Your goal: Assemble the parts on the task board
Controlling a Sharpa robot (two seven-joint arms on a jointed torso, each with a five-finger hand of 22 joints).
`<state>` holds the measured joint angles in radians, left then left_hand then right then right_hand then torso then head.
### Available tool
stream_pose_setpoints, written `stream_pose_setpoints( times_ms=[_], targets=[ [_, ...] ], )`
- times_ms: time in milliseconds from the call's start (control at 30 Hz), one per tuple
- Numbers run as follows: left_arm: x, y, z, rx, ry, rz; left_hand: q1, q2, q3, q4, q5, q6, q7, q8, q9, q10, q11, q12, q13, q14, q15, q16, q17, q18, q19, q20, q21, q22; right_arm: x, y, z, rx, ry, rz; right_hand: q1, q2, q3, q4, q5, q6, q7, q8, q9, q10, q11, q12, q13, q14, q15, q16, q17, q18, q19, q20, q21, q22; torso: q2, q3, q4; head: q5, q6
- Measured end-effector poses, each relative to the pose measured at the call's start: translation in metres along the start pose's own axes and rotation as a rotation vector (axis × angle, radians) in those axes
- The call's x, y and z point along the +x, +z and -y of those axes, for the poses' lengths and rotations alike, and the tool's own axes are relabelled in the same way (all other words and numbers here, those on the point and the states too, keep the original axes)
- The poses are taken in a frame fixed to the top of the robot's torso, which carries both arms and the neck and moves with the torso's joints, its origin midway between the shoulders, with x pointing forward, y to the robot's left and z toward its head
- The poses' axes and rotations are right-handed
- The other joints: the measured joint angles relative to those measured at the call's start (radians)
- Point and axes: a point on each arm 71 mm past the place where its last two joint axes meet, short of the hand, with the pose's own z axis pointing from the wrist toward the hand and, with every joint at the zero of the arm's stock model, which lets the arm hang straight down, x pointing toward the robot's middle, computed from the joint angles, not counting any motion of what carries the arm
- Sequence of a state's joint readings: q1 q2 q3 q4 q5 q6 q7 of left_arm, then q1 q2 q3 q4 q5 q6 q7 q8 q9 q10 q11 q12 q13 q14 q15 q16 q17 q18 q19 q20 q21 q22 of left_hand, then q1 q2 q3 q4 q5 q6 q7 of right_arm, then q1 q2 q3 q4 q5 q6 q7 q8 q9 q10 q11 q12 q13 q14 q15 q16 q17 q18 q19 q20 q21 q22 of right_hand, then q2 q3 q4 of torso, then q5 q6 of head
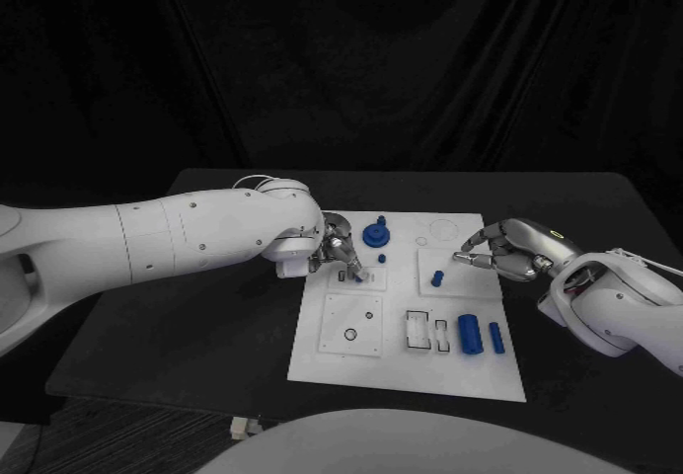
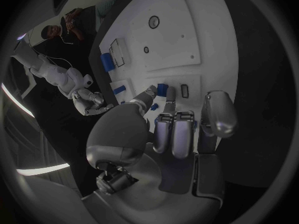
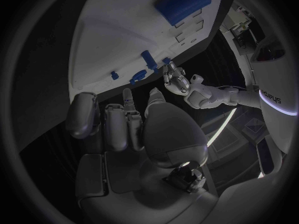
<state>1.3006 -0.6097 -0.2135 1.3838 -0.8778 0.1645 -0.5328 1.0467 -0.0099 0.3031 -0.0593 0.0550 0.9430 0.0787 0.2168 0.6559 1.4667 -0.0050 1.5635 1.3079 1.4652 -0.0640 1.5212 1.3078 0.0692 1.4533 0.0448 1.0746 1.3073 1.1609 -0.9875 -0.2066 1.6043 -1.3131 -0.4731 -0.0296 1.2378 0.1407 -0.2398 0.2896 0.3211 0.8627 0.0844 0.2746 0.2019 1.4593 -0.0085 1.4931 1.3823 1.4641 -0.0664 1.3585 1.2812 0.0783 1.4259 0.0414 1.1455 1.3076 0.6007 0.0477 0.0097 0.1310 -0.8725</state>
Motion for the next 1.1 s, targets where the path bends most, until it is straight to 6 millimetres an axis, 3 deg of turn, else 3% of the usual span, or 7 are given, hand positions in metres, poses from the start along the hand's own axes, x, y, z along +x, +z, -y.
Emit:
stream_pose_setpoints(
  times_ms=[633, 867, 967, 1100],
  targets=[
    [0.0021, -0.0025, 0.0, 0.007, -0.001, 0.002, -0.019, -0.004, -0.053, 0.032, 0.0, 0.0, 0.0, 0.0, 0.006, 0.0, 0.0, 0.0, 0.0, 0.002, 0.002, 0.0, 0.0, 0.0, 0.0, 0.0, -0.004, 0.0, 0.0005, 0.0003, -0.0002, -0.001, 0.0, -0.002, 0.0, 0.0, 0.0, 0.0, 0.0, 0.0, 0.0, 0.0, 0.0, 0.0, 0.0, 0.002, 0.0, 0.0, 0.0, 0.0, 0.0, 0.0, 0.0, 0.0, 0.0, 0.0, 0.0, 0.0001, 0.0002, 0.001, 0.0],
    [0.0022, -0.0024, 0.0009, 0.003, -0.004, 0.009, -0.014, 0.001, -0.079, 0.049, 0.0, 0.017, -0.009, 0.031, 0.025, 0.0, 0.0, 0.0, 0.0, 0.002, 0.002, 0.0, 0.0, 0.0, 0.0, 0.0, -0.004, 0.001, 0.0008, 0.0003, -0.0003, -0.001, 0.001, -0.002, 0.0, 0.0, 0.0, 0.0, 0.0, 0.0, 0.0, 0.0, 0.0, 0.0, 0.0, 0.002, 0.0, 0.0, 0.0, 0.0, 0.0, 0.0, 0.0, 0.0, 0.0, 0.0, 0.0, 0.0001, 0.0002, 0.001, 0.0],
    [0.0024, -0.002, 0.0023, 0.0, -0.003, 0.01, 0.001, 0.017, -0.091, 0.05, 0.014, 0.022, -0.014, 0.056, 0.045, 0.0, 0.0, 0.0, 0.0, 0.002, 0.002, 0.0, 0.0, 0.0, 0.0, 0.0, -0.004, 0.001, 0.0009, 0.0003, -0.0003, -0.001, 0.001, -0.003, 0.0, 0.0, 0.0, 0.0, 0.0, 0.0, 0.0, 0.0, 0.0, 0.0, 0.0, 0.002, 0.0, 0.0, 0.0, 0.0, 0.0, 0.0, 0.0, 0.0, 0.0, 0.0, 0.0, 0.0, 0.0002, 0.001, 0.0],
    [0.0029, -0.0014, 0.0041, -0.001, -0.001, 0.009, 0.024, 0.028, -0.103, 0.056, 0.071, 0.016, -0.02, 0.089, 0.082, 0.0, -0.007, 0.0, 0.0, 0.0, -0.005, 0.0, 0.0, 0.0, 0.004, -0.004, -0.004, 0.001, 0.0011, 0.0003, -0.0004, -0.001, 0.001, -0.003, 0.0, 0.0, 0.0, 0.0, 0.0, 0.0, 0.0, 0.0, 0.0, 0.0, 0.0, 0.002, 0.0, 0.0, 0.0, 0.0, 0.0, 0.0, 0.0, 0.0, 0.0, 0.0, 0.0, 0.0001, 0.0002, 0.002, 0.0]
  ],
)
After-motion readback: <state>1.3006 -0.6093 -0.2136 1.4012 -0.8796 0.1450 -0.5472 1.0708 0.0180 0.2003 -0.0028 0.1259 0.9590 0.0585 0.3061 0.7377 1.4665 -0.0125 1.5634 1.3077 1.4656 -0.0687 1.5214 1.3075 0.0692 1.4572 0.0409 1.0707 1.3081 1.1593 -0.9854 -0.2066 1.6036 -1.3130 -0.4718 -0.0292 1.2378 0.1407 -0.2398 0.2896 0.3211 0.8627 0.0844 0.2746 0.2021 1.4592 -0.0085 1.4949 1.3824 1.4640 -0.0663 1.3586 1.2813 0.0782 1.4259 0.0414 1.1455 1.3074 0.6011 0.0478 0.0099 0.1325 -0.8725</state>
